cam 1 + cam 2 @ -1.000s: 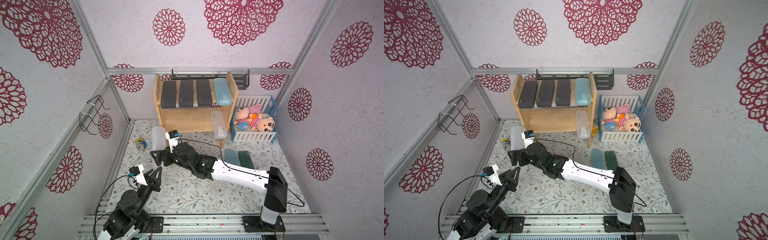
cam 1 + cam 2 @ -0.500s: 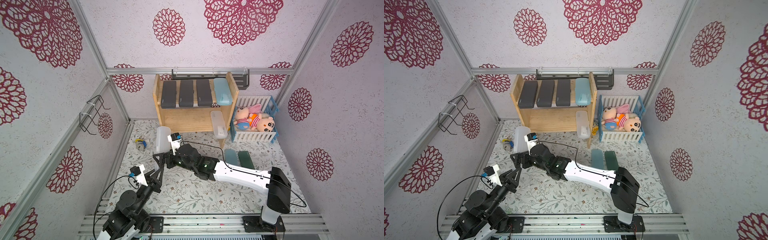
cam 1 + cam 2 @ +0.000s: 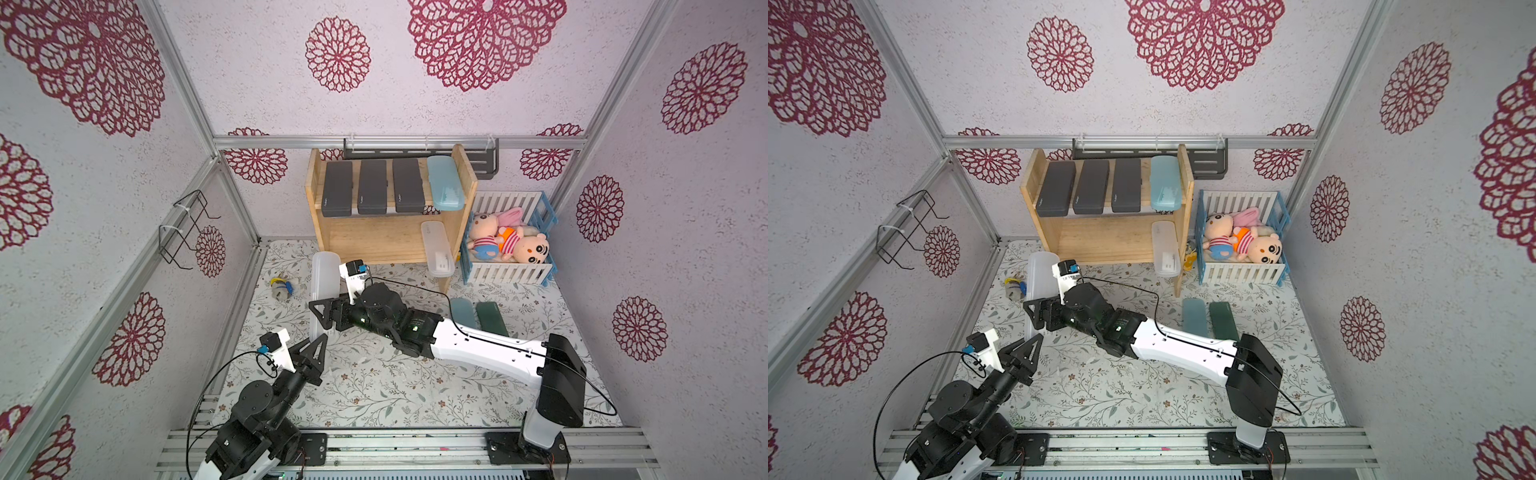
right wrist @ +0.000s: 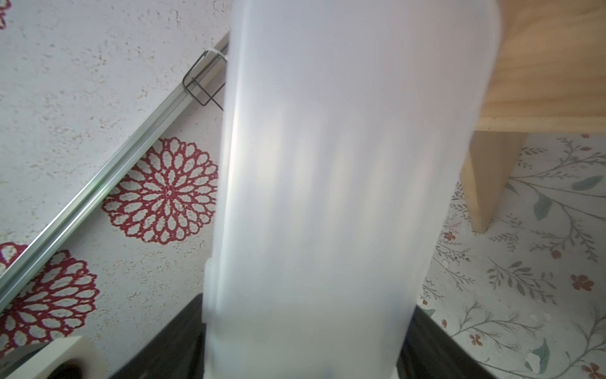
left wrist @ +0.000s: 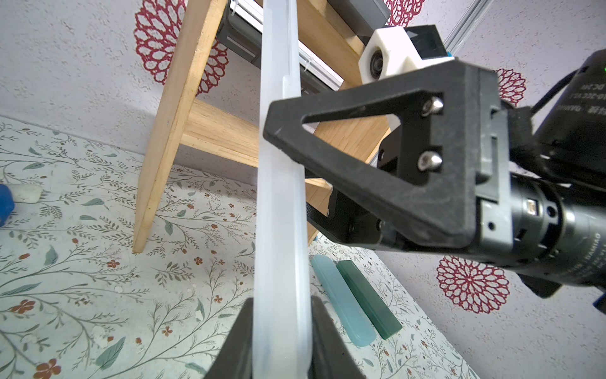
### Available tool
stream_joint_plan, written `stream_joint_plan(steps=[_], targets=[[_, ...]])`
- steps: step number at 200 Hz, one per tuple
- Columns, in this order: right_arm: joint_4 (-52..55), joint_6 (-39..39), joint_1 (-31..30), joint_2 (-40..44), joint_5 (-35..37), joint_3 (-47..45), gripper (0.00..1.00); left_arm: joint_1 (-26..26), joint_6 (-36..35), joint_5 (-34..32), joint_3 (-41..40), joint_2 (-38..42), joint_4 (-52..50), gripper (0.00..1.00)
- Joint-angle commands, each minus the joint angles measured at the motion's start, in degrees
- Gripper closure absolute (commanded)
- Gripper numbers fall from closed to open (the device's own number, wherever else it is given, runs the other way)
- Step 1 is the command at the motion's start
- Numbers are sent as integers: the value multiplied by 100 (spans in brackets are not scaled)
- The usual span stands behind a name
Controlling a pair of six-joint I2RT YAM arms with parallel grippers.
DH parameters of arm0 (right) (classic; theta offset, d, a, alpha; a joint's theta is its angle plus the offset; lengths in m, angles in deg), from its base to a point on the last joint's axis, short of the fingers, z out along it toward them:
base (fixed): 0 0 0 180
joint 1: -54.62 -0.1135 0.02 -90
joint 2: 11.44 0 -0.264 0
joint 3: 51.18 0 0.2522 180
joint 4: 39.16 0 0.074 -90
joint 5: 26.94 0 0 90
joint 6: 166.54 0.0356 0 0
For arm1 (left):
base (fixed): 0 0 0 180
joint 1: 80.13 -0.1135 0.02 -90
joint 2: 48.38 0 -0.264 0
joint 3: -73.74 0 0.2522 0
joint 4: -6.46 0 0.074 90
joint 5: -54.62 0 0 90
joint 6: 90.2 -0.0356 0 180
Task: Remove the pencil cases from the shelf
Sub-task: Pick up the pencil case from the shelf, then place the pencil case at the center of the board.
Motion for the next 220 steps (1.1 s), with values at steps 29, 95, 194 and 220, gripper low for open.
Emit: stream_joint_plan(steps=[29, 95, 194, 220], targets=[[-59, -60, 128, 364, 158, -115, 30, 68, -75, -49, 31, 82, 323, 54], [1039, -327, 486, 1056, 640, -1233, 34, 68, -34, -277, 79, 82, 253, 3], [1884, -671, 2106, 2307, 208, -3818, 33, 68, 267, -338, -7, -434, 514, 3], [1739, -856, 2516, 2169, 212, -3920, 33, 63, 298, -247, -56, -721, 843, 3]])
